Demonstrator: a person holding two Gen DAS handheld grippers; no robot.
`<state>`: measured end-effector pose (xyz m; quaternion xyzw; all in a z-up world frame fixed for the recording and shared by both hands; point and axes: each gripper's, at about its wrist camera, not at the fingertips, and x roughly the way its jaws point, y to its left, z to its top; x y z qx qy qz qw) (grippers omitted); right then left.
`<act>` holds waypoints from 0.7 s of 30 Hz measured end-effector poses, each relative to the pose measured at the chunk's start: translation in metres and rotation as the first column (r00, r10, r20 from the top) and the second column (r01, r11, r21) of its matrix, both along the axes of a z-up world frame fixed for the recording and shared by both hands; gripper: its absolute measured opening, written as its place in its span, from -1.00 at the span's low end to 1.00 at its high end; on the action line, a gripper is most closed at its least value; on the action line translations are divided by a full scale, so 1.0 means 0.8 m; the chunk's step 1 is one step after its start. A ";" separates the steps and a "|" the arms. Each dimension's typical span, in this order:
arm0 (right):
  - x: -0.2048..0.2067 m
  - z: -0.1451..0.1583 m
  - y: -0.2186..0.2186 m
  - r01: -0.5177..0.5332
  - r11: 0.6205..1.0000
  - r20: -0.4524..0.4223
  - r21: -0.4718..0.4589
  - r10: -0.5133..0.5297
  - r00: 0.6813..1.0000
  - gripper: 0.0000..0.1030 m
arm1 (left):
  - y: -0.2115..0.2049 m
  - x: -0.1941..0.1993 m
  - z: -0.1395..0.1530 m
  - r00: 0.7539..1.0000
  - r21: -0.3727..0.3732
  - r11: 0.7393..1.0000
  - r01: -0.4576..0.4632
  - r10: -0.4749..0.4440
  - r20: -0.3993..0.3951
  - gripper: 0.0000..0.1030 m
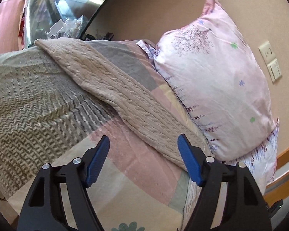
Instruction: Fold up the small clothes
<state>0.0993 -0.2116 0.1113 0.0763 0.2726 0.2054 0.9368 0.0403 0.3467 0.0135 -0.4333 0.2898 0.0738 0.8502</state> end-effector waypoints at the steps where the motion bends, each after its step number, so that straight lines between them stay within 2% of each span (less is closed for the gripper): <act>1: 0.007 -0.023 0.049 -0.097 0.994 -0.081 -0.048 0.093 0.992 -0.12 | 0.007 -0.002 -0.003 1.000 -0.017 1.000 -0.021 0.021 0.001 0.38; 2: 0.009 -0.043 0.083 -0.165 0.983 -0.140 -0.080 0.153 0.978 -0.01 | 0.015 -0.003 -0.005 0.999 -0.032 0.999 -0.043 0.043 0.000 0.32; 4: 0.003 -0.064 0.113 -0.214 0.972 -0.173 -0.099 0.195 0.965 0.06 | 0.033 -0.005 -0.011 0.996 -0.066 0.994 -0.084 0.084 -0.008 0.29; 5: 0.000 -0.065 0.111 -0.209 0.974 -0.171 -0.086 0.193 0.966 0.10 | 0.043 -0.006 -0.014 0.995 -0.090 0.991 -0.102 0.102 -0.011 0.27; 7: -0.006 -0.061 0.091 -0.169 0.985 -0.165 -0.042 0.160 0.973 0.45 | 0.064 -0.006 -0.021 0.989 -0.126 0.981 -0.146 0.145 -0.020 0.24; 8: -0.005 -0.057 0.080 -0.142 0.990 -0.162 -0.027 0.135 0.977 0.51 | 0.074 -0.005 -0.025 0.986 -0.134 0.977 -0.165 0.163 -0.027 0.22; 12: -0.006 -0.039 0.029 -0.025 1.000 -0.146 -0.010 0.024 0.989 0.64 | 0.110 0.008 -0.040 0.974 -0.201 0.953 -0.225 0.219 -0.051 0.02; 15: -0.010 -0.039 0.000 0.027 1.000 -0.151 0.012 -0.025 0.988 0.66 | 0.136 0.017 -0.049 0.962 -0.272 0.923 -0.272 0.265 -0.061 -0.09; 17: -0.014 -0.041 -0.013 0.048 0.998 -0.154 0.031 -0.043 0.987 0.66 | 0.151 0.022 -0.056 0.952 -0.301 0.903 -0.306 0.295 -0.082 -0.32; 19: -0.019 -0.043 -0.024 0.063 0.997 -0.152 0.037 -0.056 0.987 0.67 | 0.160 0.025 -0.058 0.948 -0.305 0.898 -0.318 0.307 -0.085 -0.44; 21: -0.026 -0.047 -0.036 0.074 0.996 -0.151 0.040 -0.067 0.986 0.68 | 0.160 0.033 -0.053 0.953 -0.286 0.909 -0.302 0.291 -0.082 -0.71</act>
